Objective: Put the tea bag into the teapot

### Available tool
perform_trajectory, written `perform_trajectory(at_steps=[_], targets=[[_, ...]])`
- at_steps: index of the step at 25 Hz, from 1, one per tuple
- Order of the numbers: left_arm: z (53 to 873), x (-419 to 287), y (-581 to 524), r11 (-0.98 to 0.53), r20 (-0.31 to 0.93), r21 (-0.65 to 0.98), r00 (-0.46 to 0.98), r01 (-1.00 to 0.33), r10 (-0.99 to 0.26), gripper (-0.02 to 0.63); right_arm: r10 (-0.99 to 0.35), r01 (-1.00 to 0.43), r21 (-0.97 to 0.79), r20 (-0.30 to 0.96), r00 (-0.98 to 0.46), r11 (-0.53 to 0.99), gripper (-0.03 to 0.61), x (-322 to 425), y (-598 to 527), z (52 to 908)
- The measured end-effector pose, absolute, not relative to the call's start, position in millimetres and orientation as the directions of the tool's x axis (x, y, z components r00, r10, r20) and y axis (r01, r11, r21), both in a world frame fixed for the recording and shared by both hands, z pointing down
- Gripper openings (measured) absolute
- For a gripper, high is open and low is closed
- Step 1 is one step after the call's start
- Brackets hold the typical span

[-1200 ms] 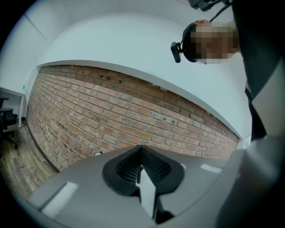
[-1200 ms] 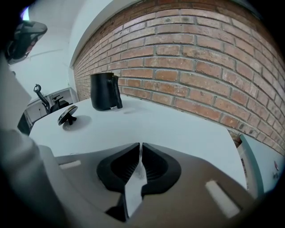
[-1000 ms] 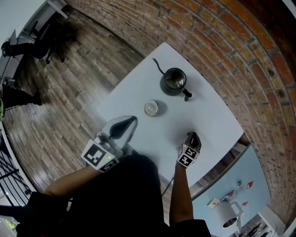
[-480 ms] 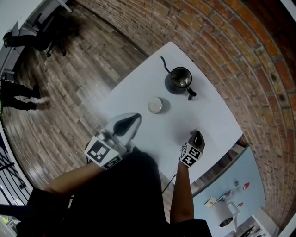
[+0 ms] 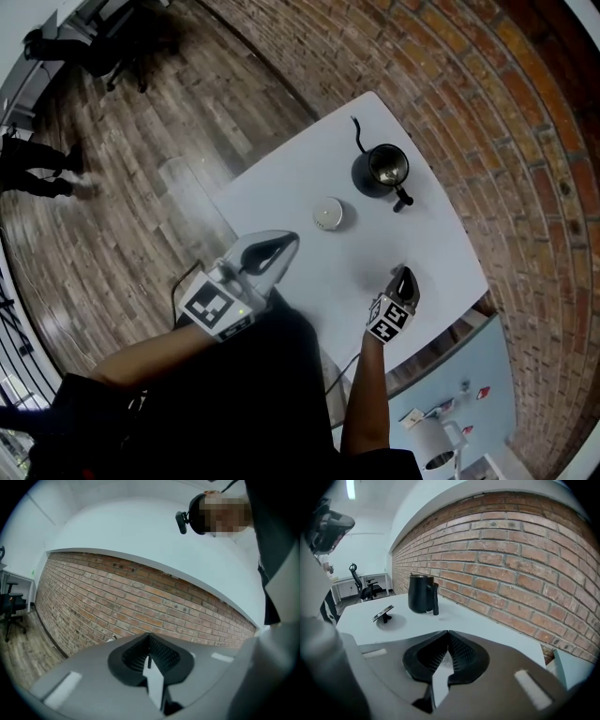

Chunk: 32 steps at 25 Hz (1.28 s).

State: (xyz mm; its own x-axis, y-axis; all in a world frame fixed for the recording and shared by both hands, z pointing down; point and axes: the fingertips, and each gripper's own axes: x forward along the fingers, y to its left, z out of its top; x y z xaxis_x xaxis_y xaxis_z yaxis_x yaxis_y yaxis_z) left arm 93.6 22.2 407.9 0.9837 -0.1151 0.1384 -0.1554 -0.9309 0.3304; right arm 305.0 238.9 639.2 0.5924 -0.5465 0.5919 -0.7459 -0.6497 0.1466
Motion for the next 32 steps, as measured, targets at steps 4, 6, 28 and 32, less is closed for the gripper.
perform_trajectory(at_steps=[4,6,28,32], targets=[[410,88,19,-0.928,0.124,0.334,0.984,-0.166,-0.131,-0.002,-0.563,-0.756,0.151,0.578,0.591,-0.638,0.005,311,233,634],[408,85,20,-0.922,0.125,0.345,0.982,-0.175,-0.139,-0.002,-0.570,-0.761,0.158,0.572,0.589,-0.629,0.005,314,230,630],[402,70,3,-0.895,0.070,0.389,0.976,-0.219,-0.208,-0.002,-0.593,-0.758,0.163,0.529,0.607,-0.631,0.005,344,179,603],[398,56,-9,-0.888,0.068,0.389,0.969,-0.246,-0.238,-0.002,-0.596,-0.763,0.166,0.529,0.604,-0.625,0.005,339,170,602]])
